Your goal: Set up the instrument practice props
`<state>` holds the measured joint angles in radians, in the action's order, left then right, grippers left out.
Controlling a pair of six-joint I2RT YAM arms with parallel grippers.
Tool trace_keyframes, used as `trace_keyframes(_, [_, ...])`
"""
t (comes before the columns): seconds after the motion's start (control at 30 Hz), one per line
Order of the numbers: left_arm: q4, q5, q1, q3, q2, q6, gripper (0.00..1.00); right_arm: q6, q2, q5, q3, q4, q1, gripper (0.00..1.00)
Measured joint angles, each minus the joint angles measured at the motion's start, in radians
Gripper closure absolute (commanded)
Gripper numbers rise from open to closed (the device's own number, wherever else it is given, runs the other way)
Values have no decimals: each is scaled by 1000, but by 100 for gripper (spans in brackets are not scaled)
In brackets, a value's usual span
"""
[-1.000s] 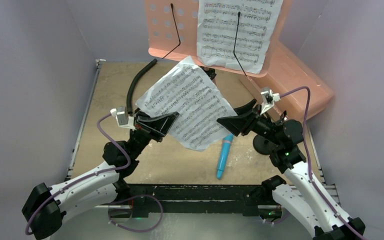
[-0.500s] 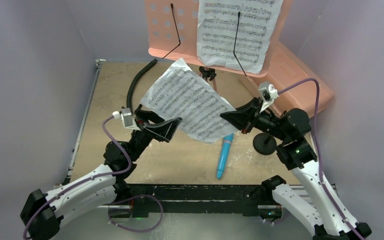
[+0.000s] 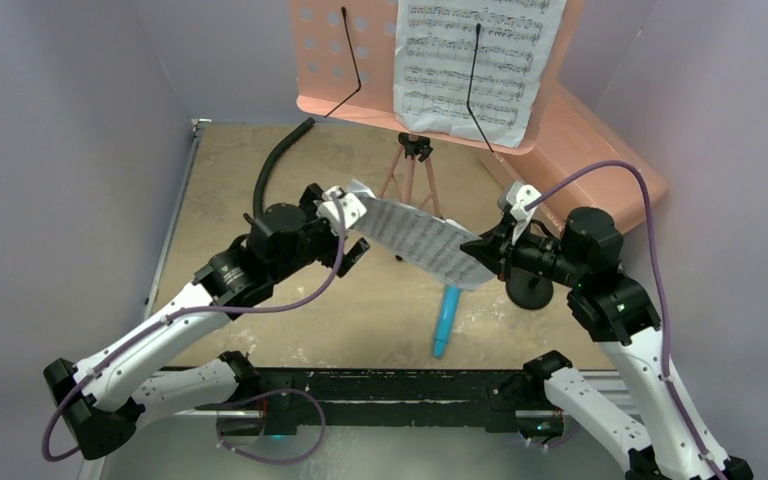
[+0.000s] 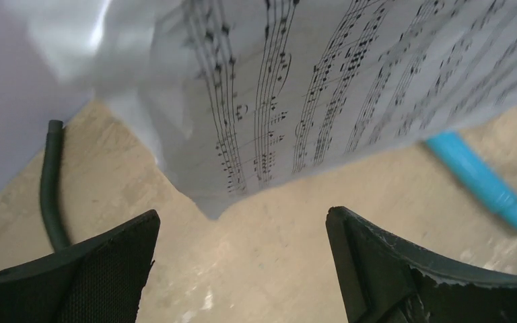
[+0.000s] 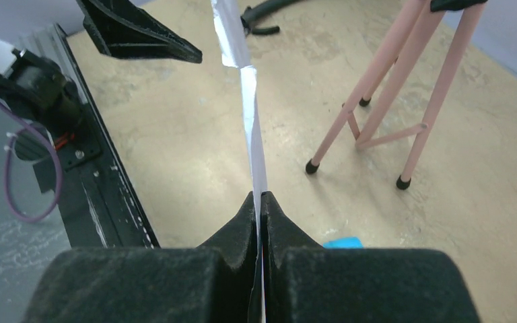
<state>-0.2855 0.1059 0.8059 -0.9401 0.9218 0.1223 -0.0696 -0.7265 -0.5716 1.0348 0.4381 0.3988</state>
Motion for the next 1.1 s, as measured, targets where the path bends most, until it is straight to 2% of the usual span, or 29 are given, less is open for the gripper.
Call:
trace_keyframes(0.13, [-193,-13,0,-101,89,201,6,-59,-4,2,0,58,0,100])
trace_keyframes(0.23, [-278,-14,0,-134,100,329,6,-96,-14,3,0,86,0,100])
trace_keyframes(0.43, [-349,-98,0,-177,69,604,13,-176,-41,6,0,137,0,100])
trace_keyframes(0.57, [-357,-188,0,-227,56,755,13,-219,-68,7,0,161,0,100])
trace_keyframes(0.73, [-351,-252,0,-320,93,862,15,-259,-105,14,2,164,0,100])
trace_keyframes(0.9, [-336,-362,13,-378,169,893,15,-294,-126,14,20,164,0,100])
trace_keyframes(1.1, [-322,-447,119,-406,307,892,15,-337,-151,12,33,169,0,100])
